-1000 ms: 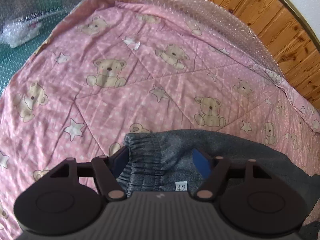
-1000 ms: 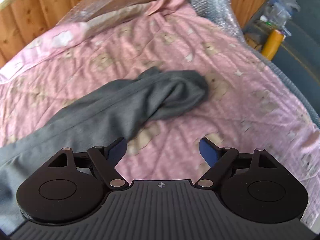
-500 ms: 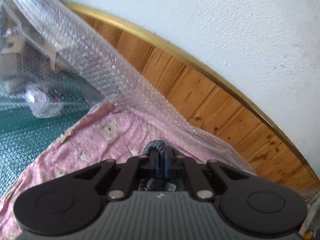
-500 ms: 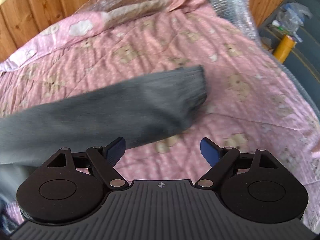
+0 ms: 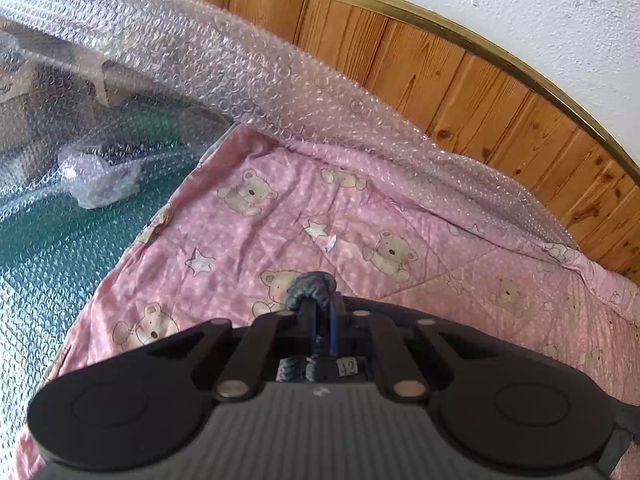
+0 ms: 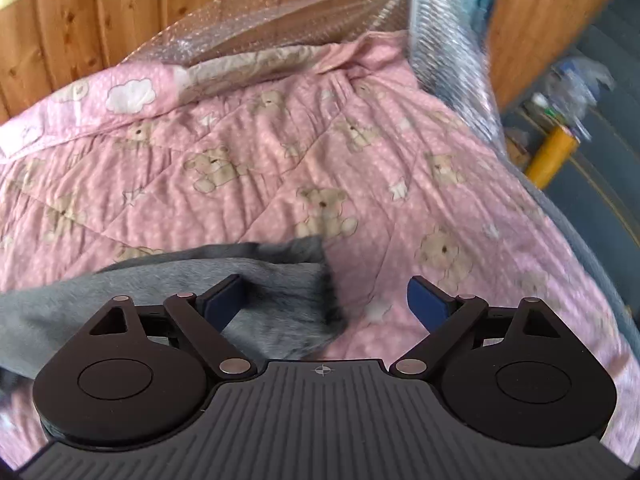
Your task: Fold clothes
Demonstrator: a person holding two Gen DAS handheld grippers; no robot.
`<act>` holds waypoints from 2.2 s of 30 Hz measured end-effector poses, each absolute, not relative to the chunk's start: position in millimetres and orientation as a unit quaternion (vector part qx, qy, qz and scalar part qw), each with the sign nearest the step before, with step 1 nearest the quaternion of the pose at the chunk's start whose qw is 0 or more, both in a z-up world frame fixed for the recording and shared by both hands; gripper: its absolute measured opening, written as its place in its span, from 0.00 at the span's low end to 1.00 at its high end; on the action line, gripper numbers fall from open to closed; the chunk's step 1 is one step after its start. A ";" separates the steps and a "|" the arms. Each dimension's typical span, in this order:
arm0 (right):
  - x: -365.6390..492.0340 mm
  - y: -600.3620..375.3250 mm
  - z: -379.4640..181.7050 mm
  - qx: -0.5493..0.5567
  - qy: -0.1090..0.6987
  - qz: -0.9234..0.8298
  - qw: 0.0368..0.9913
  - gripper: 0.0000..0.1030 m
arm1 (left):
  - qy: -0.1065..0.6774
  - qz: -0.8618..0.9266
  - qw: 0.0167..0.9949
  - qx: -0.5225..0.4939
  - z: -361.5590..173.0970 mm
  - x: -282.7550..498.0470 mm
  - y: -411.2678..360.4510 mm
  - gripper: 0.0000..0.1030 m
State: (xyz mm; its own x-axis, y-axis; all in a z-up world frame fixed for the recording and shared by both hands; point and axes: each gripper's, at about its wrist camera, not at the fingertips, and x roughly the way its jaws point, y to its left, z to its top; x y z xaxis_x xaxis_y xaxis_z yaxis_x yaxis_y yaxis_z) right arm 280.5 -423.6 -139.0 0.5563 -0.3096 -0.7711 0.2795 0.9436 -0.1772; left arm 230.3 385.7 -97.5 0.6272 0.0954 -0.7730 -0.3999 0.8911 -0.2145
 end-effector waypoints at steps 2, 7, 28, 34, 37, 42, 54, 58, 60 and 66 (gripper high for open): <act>282.5 -429.1 -140.3 -0.038 0.438 -0.131 0.888 0.88 | 0.401 0.136 0.886 -0.188 -94.4 227.8 384.6 0.06; 287.5 -431.2 -139.4 -0.030 0.463 0.013 0.886 0.21 | 0.394 0.124 0.890 -0.190 -90.8 221.7 376.6 0.06; 478.7 -452.7 -89.9 0.071 0.407 -0.063 0.909 0.20 | 0.371 0.252 0.874 -0.187 -84.2 311.8 386.2 0.06; 496.3 -427.0 -138.5 0.061 0.403 -0.094 0.908 0.55 | 0.445 0.268 0.837 -0.172 -141.0 324.9 380.7 0.17; 457.6 -447.8 -141.3 0.080 0.378 -0.135 0.913 0.69 | 0.438 0.262 0.841 -0.180 -139.8 301.8 387.2 0.38; 408.5 -471.3 -162.8 0.146 0.393 -0.113 0.901 0.76 | 0.440 0.253 0.837 -0.207 -128.1 253.2 399.4 0.47; 329.8 -471.8 -162.1 0.154 0.441 -0.216 0.858 0.32 | 0.487 0.191 0.820 -0.233 -137.0 106.1 383.0 0.54; 278.7 -436.9 -137.1 0.154 0.447 -0.169 0.865 0.51 | 0.488 0.128 0.829 -0.241 -151.0 88.0 366.4 0.58; 250.8 -417.0 -127.4 0.142 0.455 -0.147 0.867 0.60 | 0.488 0.098 0.834 -0.240 -158.0 85.4 356.8 0.63; 177.9 -342.0 -115.0 0.085 0.491 -0.048 0.866 0.65 | 0.505 0.069 0.839 -0.193 -165.0 86.8 342.3 0.11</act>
State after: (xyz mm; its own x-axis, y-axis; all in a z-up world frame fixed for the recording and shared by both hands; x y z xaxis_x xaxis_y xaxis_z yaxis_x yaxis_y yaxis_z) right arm 177.9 -342.0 -115.0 0.5137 0.0013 -0.8580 0.1661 0.9809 0.1009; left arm 86.8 342.3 -165.0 0.4814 -0.0789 -0.8729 -0.3103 0.9161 -0.2540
